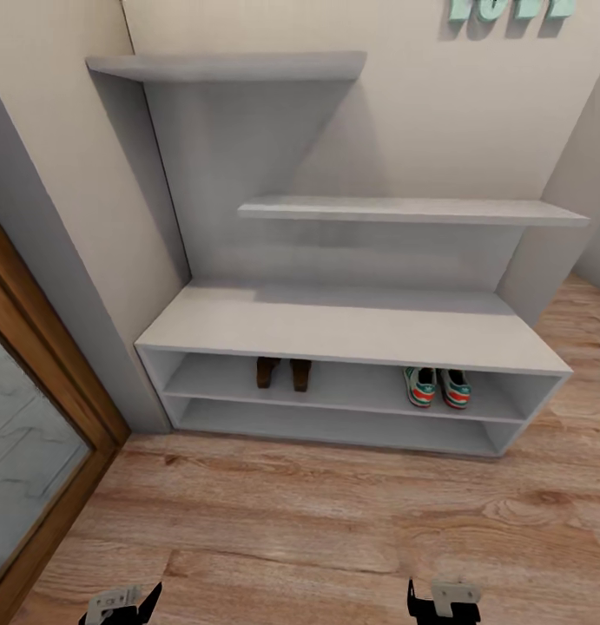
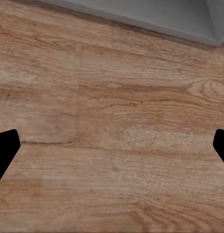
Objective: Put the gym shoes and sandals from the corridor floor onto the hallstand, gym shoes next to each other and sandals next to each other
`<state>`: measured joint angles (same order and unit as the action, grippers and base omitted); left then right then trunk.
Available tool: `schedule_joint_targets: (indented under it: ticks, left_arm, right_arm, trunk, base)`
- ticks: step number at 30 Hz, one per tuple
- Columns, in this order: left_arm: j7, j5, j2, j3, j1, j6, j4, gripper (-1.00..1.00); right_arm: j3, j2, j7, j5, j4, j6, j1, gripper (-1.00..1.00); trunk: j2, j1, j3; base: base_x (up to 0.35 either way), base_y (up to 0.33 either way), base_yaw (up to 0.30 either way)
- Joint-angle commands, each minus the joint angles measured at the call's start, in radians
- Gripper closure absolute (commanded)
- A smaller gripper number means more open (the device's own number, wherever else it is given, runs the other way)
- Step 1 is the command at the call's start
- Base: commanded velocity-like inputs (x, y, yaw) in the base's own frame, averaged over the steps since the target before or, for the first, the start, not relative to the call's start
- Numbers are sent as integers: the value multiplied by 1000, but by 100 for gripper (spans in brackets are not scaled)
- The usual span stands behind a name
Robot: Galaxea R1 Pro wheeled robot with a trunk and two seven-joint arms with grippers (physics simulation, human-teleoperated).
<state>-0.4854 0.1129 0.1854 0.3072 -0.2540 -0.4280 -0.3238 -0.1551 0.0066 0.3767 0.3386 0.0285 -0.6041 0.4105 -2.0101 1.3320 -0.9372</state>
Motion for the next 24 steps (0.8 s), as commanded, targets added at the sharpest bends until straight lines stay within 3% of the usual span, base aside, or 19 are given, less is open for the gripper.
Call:
schedule_joint_targets:
  ticks: [1,24]
  left_arm:
    - [-10,10,0,3,-1,2,1,-100]
    - [-10,17,15,5,-1,2,-1,-100]
  right_arm:
    - [-7,1,5,11,-1,-2,-3,-100]
    - [-8,4,5,11,-1,-1,-26,-100]
  trunk:
    - [7,-4,2]
    - [168,-92,75]
  base:
    - [0,0,0]
    - [0,0,0]
